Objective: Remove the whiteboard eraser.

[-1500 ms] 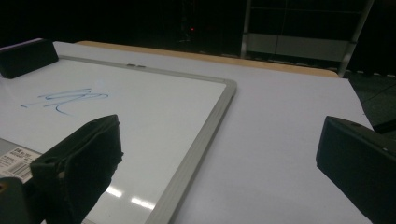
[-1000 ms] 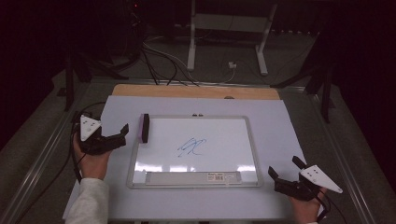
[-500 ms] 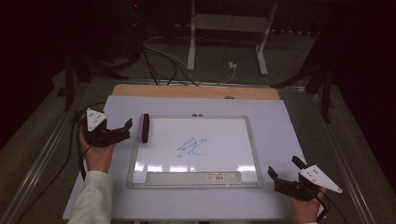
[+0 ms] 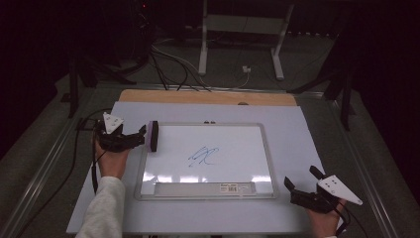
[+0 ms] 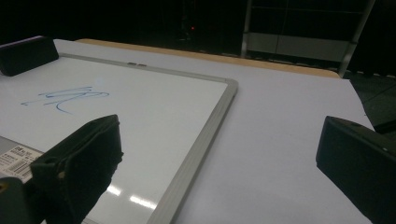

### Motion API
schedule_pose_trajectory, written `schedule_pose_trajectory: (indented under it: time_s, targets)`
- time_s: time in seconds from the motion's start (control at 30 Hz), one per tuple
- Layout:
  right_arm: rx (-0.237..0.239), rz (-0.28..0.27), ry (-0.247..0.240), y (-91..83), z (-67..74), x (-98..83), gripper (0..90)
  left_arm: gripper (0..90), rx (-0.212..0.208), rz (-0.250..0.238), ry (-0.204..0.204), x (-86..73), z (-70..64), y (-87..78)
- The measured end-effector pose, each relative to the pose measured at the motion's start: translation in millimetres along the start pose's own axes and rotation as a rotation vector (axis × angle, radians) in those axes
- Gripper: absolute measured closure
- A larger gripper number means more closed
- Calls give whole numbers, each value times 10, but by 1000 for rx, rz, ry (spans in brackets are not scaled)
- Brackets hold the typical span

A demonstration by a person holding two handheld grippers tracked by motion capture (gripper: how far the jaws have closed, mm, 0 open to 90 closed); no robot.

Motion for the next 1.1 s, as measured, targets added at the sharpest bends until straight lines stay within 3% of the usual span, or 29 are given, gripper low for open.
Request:
schedule_pose_trajectory:
  time_s: [0.13,0.4,0.8,1.03,1.1]
  targets:
    - [2,1,-1,1,4,0,6,29,3,27,-13,-37,-13,75]
    - [2,8,-1,7,5,-7,6,19,-33,84,-91,-105,-23,203]
    - [4,11,-2,16,9,-11,7,19,-69,155,-115,-216,-69,346]
    - [8,17,-4,30,18,-19,7,148,-76,251,-107,-350,-101,421]
    - [9,19,-3,34,18,-22,7,168,-83,258,-107,-361,-117,429]
Point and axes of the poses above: each handheld gripper's, and its own axes: y roughly forward along the jaws, x roughly out of its top, z roughly to its left, the point moved 8 cm from there along y, roughly forward along the jaws, and after that the axes turned 11 degrees about x, right-handed, at the moved point
